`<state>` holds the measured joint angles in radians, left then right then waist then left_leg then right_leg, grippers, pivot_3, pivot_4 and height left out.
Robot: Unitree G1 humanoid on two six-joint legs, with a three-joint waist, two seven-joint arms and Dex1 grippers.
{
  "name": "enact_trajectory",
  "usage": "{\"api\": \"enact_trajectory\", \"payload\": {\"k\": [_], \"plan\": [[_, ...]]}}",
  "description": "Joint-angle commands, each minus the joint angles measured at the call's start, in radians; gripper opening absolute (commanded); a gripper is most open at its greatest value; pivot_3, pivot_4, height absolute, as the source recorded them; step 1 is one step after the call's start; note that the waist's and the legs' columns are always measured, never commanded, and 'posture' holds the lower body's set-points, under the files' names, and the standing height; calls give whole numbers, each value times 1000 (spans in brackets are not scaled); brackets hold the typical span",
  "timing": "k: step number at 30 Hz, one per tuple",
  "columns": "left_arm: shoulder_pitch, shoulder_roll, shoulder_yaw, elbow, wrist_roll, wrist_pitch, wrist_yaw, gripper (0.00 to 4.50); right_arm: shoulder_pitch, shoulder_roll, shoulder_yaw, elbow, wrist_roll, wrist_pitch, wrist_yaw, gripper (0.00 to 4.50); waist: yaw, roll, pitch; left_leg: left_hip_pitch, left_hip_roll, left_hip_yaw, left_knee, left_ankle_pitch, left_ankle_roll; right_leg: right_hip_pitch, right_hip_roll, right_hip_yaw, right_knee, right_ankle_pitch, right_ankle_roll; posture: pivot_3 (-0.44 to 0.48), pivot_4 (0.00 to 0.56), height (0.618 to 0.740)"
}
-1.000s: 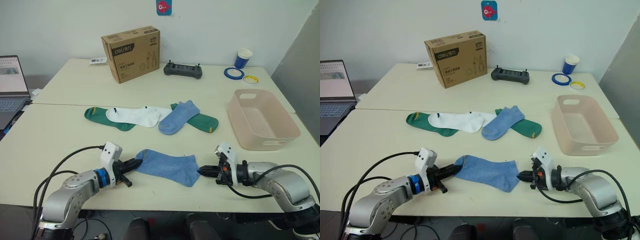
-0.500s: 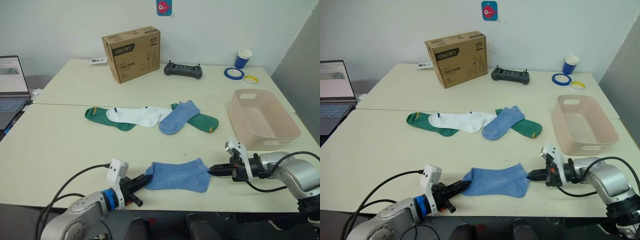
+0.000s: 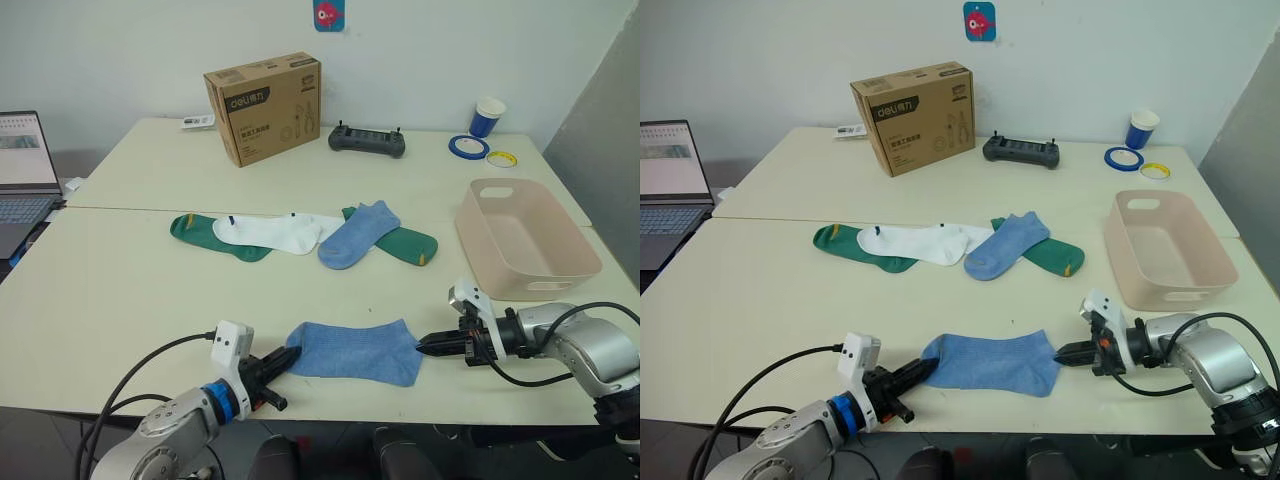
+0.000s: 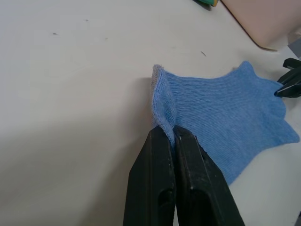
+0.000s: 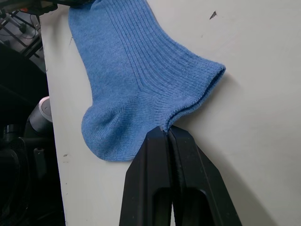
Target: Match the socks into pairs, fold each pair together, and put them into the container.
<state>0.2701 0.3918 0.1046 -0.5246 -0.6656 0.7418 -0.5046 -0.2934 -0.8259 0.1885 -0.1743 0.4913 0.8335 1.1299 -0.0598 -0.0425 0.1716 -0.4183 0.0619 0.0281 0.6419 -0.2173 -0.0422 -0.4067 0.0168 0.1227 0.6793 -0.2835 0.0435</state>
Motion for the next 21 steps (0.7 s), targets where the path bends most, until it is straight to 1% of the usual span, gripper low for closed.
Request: {"api": "enact_trajectory", "payload": {"k": [1,5,8,9,10,12,13,15,17,19,20,21], "plan": [[-1,16,2,-6,5,-27,-16,0,0,-10,-18,-15,4,-18,13,16,0,0,0,0,0,0,0,0,0,0,0,0,0,0,0,0,150,740],[-4,12,2,4,-2,-35,-22,0,12,-3,-20,-29,-5,-41,-2,16,0,0,0,0,0,0,0,0,0,0,0,0,0,0,0,0,150,740],[-5,19,14,5,-12,-29,-24,678,10,1,-44,-30,16,-32,-6,746,0,0,0,0,0,0,0,0,0,0,0,0,0,0,0,0,150,740],[-4,25,18,4,-14,-27,-27,1027,9,-2,-50,-28,15,-37,-7,1099,0,0,0,0,0,0,0,0,0,0,0,0,0,0,0,0,150,740],[-3,32,29,5,-18,-27,-30,1250,7,-6,-59,-25,10,-45,-11,1384,0,0,0,0,0,0,0,0,0,0,0,0,0,0,0,0,150,740],[-5,65,75,11,-43,-18,-49,1886,2,-8,-91,-26,16,-73,-10,2101,-1,0,0,0,0,0,0,0,0,0,0,0,0,0,0,0,150,740],[-14,87,111,21,-68,-10,-63,2186,-3,-2,-122,-40,48,-71,-2,2403,-1,0,0,0,0,0,0,0,0,0,0,0,0,0,0,0,150,740],[-39,158,176,30,-103,-14,-123,2186,-15,16,-155,-89,80,-110,14,2403,-2,0,2,1,1,-1,0,0,0,-1,1,0,0,0,0,0,150,740],[-135,267,181,48,-75,-38,-198,2186,-33,70,-107,-117,28,-208,-4,2403,-3,0,2,1,1,-2,-1,0,0,-4,1,-2,1,0,-1,0,150,740],[-216,335,133,75,-10,-97,-258,2220,-50,133,-76,-112,-5,-267,-40,1977,-3,0,2,1,1,-3,-1,0,0,-4,1,-3,1,0,-1,0,150,740],[-246,353,103,88,16,-124,-287,2220,-55,151,-65,-108,-13,-276,-45,1782,-3,1,2,1,1,-3,0,0,0,-4,1,-3,0,0,-1,0,150,740],[-263,363,84,97,32,-141,-307,2220,-58,162,-58,-105,-21,-282,-46,1472,-2,1,2,1,0,-1,-1,0,0,-4,0,-2,0,0,-1,0,150,740]]}}
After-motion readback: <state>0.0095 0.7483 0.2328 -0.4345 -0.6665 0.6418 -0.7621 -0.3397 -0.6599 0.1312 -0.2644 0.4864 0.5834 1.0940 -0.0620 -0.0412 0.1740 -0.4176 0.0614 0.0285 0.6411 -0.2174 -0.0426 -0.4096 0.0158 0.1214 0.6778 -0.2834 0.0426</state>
